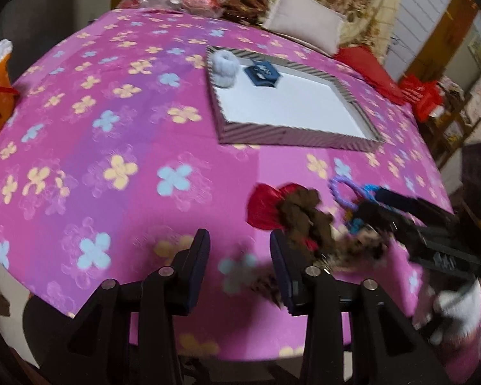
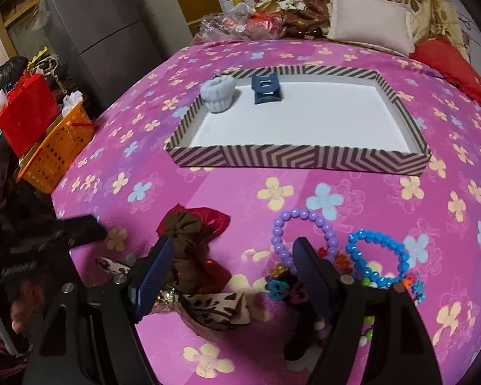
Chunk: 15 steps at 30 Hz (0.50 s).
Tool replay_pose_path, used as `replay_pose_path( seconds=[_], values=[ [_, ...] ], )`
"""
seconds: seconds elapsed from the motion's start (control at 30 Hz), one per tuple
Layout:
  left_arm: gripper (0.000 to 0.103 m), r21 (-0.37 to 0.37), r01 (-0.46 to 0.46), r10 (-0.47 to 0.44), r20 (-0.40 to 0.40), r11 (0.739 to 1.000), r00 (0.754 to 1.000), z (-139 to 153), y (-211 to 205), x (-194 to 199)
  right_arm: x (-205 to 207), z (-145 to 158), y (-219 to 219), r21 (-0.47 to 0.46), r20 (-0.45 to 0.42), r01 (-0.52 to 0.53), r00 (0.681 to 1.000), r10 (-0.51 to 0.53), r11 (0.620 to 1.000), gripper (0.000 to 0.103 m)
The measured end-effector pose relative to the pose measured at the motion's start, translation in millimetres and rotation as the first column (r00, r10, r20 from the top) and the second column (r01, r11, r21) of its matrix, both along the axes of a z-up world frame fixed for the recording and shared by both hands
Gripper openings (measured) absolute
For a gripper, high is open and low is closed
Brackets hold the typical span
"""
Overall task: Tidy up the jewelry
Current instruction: 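Grasp the brown scrunchie with the left tool while the right tool grasps the purple bracelet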
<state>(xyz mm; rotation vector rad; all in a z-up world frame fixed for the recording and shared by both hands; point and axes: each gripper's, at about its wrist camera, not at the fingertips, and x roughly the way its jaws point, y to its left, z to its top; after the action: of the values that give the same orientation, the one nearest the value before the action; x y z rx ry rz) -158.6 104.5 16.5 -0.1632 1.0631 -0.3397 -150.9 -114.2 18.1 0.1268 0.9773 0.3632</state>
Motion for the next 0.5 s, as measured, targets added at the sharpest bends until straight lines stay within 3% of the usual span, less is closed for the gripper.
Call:
replay_pose_path(
  seconds=[0.2,0.5],
  values=[
    [0.057,-0.070,0.094,-0.094,0.011,0.993,0.996,6,-12,-13,4,3,-16,0.033,-0.002,0.037,0.999,-0.037,0.999,0.080],
    [0.057,0.042,0.199,-0.200,0.011,0.979,0.980,-16,-49,-20,3,12,-57,0.032,0.012,0.129,0.992,-0.129,0.991,0.080]
  ],
)
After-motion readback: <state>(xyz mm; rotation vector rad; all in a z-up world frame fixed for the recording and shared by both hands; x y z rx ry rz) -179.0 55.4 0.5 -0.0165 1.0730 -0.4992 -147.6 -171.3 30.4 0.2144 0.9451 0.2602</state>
